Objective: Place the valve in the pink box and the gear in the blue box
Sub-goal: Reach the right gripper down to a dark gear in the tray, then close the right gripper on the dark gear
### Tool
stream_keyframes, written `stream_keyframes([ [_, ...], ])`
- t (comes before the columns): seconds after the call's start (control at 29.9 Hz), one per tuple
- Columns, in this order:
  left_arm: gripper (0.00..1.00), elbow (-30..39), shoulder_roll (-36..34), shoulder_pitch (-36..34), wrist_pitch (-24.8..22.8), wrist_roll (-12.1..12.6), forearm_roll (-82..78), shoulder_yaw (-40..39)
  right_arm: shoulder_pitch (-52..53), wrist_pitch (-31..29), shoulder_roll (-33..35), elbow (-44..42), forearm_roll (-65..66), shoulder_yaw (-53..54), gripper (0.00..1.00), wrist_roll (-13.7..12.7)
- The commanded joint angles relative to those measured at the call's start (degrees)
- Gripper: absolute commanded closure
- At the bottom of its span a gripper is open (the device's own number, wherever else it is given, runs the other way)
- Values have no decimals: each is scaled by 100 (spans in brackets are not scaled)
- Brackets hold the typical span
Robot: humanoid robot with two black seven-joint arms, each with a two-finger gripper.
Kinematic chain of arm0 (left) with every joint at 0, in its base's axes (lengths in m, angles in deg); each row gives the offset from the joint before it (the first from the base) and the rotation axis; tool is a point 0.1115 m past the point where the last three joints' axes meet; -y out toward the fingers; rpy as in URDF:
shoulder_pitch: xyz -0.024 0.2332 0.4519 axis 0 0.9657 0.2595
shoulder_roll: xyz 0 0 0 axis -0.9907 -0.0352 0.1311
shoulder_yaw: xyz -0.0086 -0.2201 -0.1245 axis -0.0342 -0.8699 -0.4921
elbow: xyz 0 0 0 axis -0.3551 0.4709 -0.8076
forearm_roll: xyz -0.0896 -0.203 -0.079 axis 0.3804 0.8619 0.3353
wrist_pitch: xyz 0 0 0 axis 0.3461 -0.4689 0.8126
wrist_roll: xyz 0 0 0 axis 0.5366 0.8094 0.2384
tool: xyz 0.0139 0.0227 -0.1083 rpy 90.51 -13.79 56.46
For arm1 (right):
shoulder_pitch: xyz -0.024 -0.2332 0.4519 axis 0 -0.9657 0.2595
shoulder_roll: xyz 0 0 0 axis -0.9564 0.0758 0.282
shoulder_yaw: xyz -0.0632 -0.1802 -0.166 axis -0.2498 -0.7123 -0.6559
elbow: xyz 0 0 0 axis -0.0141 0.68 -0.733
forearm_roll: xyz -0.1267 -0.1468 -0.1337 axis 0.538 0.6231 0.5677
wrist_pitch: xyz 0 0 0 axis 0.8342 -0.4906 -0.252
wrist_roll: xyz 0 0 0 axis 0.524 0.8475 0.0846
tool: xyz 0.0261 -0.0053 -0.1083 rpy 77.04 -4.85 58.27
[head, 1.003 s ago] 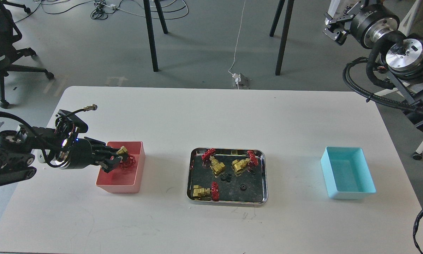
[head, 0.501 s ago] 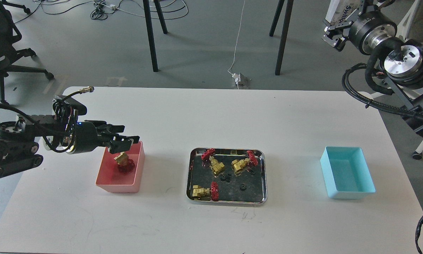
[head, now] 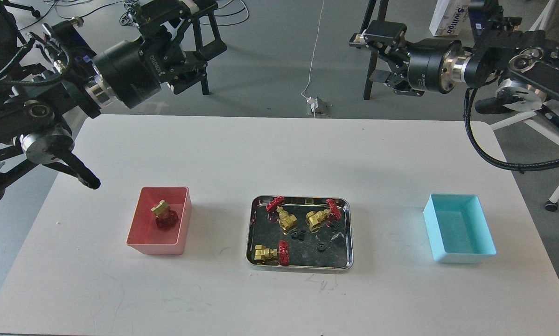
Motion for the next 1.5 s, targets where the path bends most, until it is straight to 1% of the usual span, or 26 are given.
stream_keyframes([
  [0.0,12,-54,653,465,-104,-1,348,-743,800,-187,35,588,999,-1161,0,-37],
  [0.1,11,-71,1136,896,-104,-1,322,-1157,933,-187,0,1177,1939,-1593,0,-37],
  [0.2,11,-71,1436,1125,-95,-1,304,-1290,916,-187,-201,1775,2819,-2040,0,-28],
  [0.27,11,-71,1524,1187,-95,-1,304,-1290,916,-187,-473,2022,3084,-2470,0,-10],
  [0.37,10,-71,1595,1301,-86,-1,296,-1281,890,-187,-790,2058,3129,-2859,0,7],
  [0.5,9,-71,1612,1407,28,-1,296,-1281,670,-187,-1212,1997,3216,-2939,1,-10],
  [0.6,9,-71,1630,1477,37,-1,296,-1281,538,-187,-1475,1752,3445,-3122,5,-36],
  [0.63,9,-71,1639,1477,37,-1,296,-1281,503,-187,-1581,1629,3463,-3193,9,-37],
  [0.74,8,-71,1735,1486,46,-1,296,-1237,363,-187,-1924,1320,3498,-3290,27,-28],
  [0.84,8,-71,1832,1565,89,-1,261,-1228,257,-187,-2126,1232,3498,-3290,35,-37],
  [0.97,8,-71,1885,1644,107,-1,155,-1263,125,-187,-2434,899,3489,-3299,39,-37],
  [1.1,8,-71,1938,1653,107,-1,146,-1263,37,-187,-2680,591,3489,-3299,39,-37],
  [1.3,8,-97,1938,1679,107,-1,146,-1255,-191,-187,-2847,327,3489,-3299,39,-37],
  [1.37,8,-133,1938,1697,107,-1,146,-1255,-253,-187,-2865,213,3489,-3299,41,-37],
  [1.47,7,-150,1946,1714,107,-1,146,-1228,-332,-187,-2865,125,3498,-3299,42,-45],
])
